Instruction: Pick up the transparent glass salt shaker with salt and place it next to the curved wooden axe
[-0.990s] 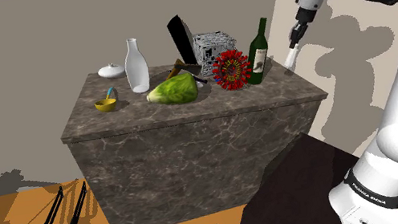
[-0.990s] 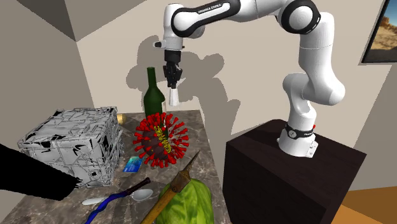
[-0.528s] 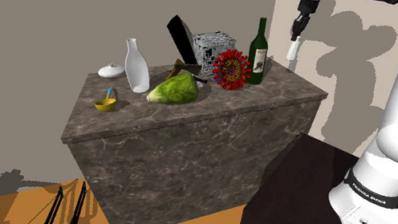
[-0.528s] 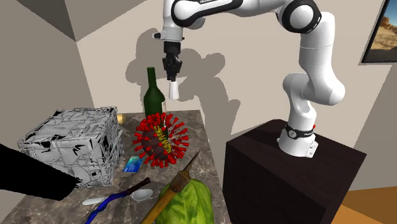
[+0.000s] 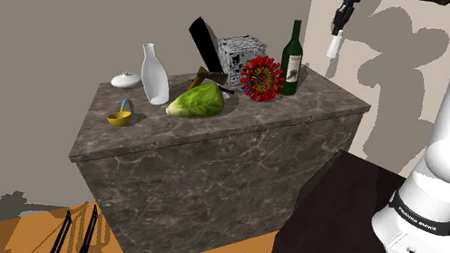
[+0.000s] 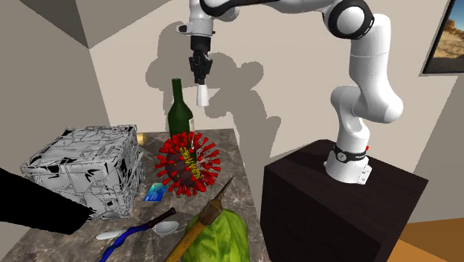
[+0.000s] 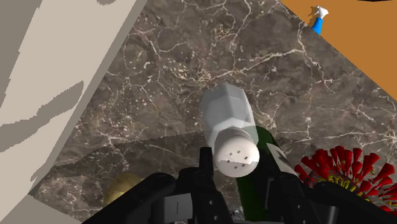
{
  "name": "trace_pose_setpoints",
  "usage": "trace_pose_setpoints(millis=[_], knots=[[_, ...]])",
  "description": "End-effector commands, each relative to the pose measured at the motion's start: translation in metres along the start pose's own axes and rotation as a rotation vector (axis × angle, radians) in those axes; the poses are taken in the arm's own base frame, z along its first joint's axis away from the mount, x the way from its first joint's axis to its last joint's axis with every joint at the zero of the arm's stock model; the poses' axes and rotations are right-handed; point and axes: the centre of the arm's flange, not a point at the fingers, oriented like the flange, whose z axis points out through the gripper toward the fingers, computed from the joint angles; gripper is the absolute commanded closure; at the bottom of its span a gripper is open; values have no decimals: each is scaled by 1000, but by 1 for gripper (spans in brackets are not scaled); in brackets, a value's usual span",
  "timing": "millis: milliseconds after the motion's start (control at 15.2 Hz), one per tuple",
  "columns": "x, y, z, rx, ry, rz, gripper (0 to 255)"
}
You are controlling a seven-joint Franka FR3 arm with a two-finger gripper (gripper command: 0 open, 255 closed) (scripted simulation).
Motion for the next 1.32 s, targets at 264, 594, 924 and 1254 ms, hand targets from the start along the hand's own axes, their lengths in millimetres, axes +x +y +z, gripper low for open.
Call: trace_pose_setpoints(millis=[264,594,924,1254], knots=[[4,-1,-31,0,0,0,255],[8,-1,-57,0,0,0,255],[11,-2,-83,0,0,0,255],[25,-25,-92,0,0,0,255]])
